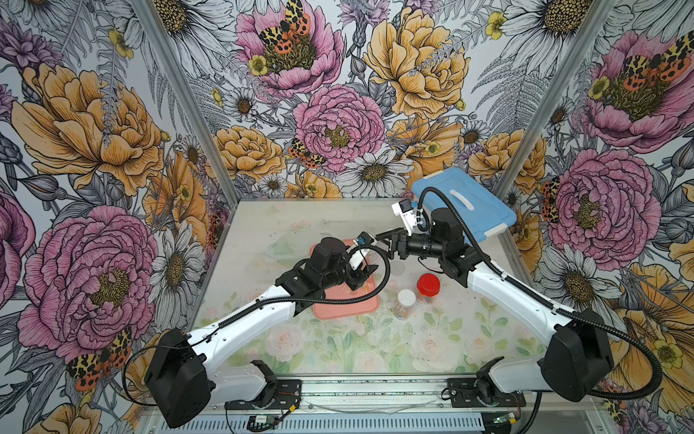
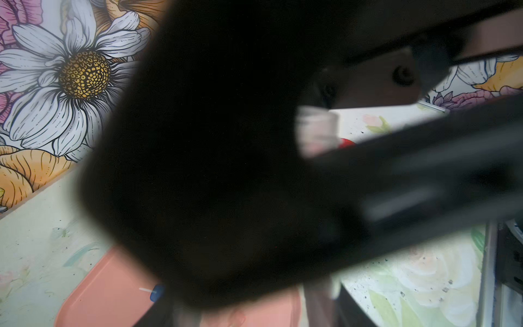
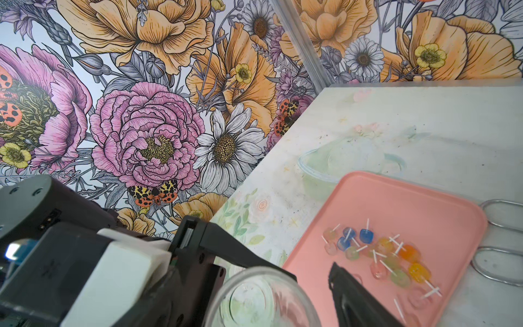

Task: Pour the candies out of the jar
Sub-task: Place the jar at the center of the board.

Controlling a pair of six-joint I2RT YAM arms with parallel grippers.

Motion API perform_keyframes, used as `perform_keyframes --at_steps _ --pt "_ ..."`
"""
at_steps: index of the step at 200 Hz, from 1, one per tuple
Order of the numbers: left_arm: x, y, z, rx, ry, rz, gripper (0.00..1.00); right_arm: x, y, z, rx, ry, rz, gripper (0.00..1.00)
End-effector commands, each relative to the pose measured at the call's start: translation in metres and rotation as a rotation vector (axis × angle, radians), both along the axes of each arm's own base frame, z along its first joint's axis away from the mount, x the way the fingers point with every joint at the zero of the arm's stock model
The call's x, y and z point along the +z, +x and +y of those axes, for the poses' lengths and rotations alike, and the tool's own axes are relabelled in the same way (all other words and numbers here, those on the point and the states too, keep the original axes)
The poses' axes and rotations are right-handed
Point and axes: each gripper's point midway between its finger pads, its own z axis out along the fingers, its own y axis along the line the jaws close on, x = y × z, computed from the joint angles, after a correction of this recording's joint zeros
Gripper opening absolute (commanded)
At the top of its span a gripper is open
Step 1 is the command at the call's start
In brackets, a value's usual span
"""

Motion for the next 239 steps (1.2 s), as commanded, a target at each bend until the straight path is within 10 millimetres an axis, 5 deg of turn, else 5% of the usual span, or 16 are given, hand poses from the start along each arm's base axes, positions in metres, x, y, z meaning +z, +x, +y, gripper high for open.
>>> perform_keyframes --at_steps 1,30,103,121,126,135,142,177,211,239 --pt "0.02 0.004 0.0 0.015 -0.013 -0.066 0.0 0.001 -0.001 0.006 0.027 0.018 0.005 0.86" --pt "0.022 0.005 0.007 0.041 -0.014 -0.089 0.0 -0.003 -0.004 0.006 0.04 0.014 0.024 0.81" --pt "0.02 0.006 0.012 0.062 -0.001 -0.1 0.01 -0.003 -0.013 0.011 0.109 0.054 0.074 0.45" --pt "0.018 0.007 0.012 0.066 0.001 -0.095 0.33 -0.002 -0.01 0.008 0.097 0.054 0.065 0.43" --pt "0.018 0.008 0.012 0.072 -0.001 -0.094 0.48 -0.001 -0.008 0.006 0.088 0.054 0.062 0.42" --pt "0.017 0.009 0.013 0.082 -0.004 -0.092 0.94 0.0 -0.004 0.002 0.066 0.053 0.053 0.42" --pt "0.017 0.01 0.013 0.09 -0.009 -0.088 0.99 0.0 0.001 -0.004 0.04 0.049 0.045 0.42" --pt "0.012 0.018 0.024 0.156 -0.043 -0.067 0.99 -0.024 0.042 -0.054 -0.2 -0.049 0.029 0.42" --pt "0.01 0.037 0.059 0.337 -0.127 -0.046 0.99 -0.074 0.083 -0.137 -0.568 -0.296 -0.006 0.42" --pt "0.002 0.05 0.09 0.484 -0.245 0.016 0.99 -0.101 0.097 -0.193 -0.81 -0.54 -0.06 0.42"
